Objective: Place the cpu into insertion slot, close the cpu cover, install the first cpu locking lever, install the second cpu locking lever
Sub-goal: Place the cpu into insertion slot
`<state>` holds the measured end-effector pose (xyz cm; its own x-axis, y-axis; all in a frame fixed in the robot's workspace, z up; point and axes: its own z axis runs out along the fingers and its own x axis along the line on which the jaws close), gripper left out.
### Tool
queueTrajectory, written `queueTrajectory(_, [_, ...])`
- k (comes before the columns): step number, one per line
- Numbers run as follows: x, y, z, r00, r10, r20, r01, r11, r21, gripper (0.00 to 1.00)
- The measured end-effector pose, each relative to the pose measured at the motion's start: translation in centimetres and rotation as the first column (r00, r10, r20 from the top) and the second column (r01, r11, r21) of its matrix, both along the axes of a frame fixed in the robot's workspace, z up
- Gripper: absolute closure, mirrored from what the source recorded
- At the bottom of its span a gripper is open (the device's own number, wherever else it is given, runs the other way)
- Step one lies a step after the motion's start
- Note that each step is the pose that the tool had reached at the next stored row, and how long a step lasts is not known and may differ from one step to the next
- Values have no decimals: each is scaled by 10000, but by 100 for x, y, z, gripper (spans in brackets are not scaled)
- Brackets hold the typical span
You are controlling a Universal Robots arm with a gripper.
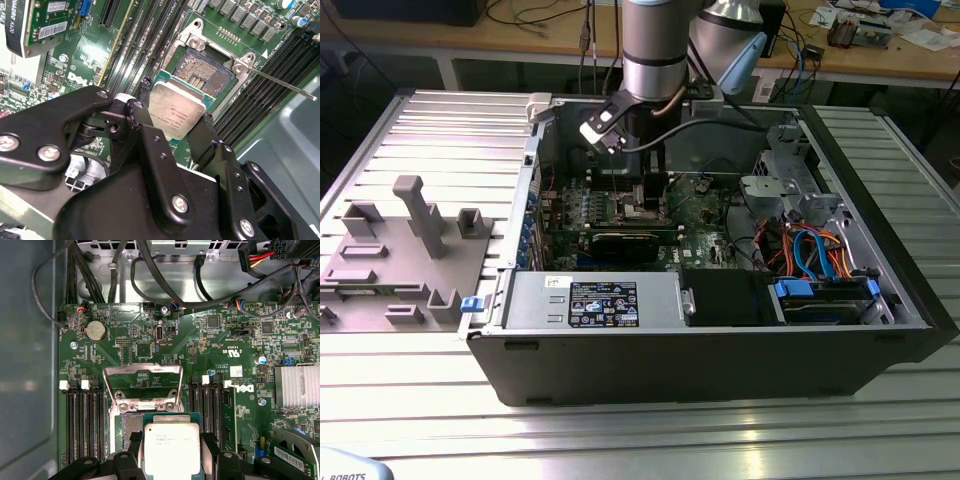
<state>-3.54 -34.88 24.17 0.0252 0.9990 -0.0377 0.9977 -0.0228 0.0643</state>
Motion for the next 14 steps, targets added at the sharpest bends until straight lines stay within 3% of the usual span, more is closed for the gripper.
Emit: queueTrajectory(14, [0, 0, -32, 10000, 0, 0, 0, 10000, 0, 46])
